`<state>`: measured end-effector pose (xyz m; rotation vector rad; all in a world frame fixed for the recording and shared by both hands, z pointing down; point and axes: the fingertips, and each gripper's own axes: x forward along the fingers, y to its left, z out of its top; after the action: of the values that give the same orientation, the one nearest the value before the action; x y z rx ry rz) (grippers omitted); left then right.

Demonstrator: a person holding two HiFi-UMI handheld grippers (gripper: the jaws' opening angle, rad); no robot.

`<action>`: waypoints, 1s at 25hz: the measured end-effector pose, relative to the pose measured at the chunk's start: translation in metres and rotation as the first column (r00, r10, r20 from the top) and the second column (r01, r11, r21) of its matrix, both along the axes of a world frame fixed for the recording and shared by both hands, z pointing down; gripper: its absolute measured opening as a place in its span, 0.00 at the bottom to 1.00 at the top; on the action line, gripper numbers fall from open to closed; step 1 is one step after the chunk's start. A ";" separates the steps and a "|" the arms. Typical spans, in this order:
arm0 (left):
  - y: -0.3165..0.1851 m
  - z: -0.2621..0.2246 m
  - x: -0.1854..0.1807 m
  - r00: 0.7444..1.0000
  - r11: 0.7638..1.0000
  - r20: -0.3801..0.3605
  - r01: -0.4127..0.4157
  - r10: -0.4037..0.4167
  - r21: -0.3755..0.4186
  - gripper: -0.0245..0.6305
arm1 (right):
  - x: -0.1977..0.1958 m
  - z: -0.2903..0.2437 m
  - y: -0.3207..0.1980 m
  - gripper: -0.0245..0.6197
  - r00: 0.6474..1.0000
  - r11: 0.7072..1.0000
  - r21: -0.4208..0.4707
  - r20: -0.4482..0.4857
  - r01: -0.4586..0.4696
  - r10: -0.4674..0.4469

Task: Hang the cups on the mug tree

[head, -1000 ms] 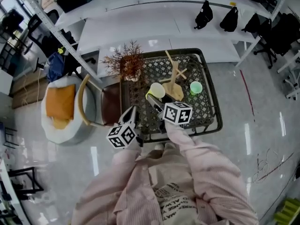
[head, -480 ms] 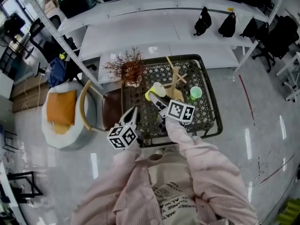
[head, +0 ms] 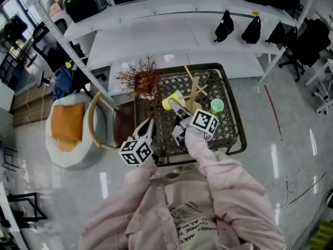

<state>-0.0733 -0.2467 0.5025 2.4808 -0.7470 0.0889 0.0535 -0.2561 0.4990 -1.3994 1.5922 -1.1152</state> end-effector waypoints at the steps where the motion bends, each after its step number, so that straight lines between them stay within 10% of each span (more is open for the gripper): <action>1: 0.000 -0.001 0.001 1.000 1.000 0.000 -0.004 0.004 0.003 0.04 | 0.001 -0.001 0.000 0.48 1.000 1.000 0.005 0.020 -0.002 0.002; 20: 0.002 -0.011 0.017 0.999 0.998 0.007 -0.045 0.045 0.038 0.04 | 0.023 0.012 0.005 0.48 0.931 0.996 0.023 0.358 -0.081 0.068; 25: 0.003 -0.013 0.024 0.999 0.998 0.010 -0.045 0.044 0.040 0.04 | 0.028 0.015 0.004 0.48 0.861 0.994 0.032 0.504 -0.102 0.072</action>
<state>-0.0495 -0.2436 0.4896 2.5372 -0.7039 0.1029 0.0820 -0.2516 0.5137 -1.0171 1.1604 -1.2439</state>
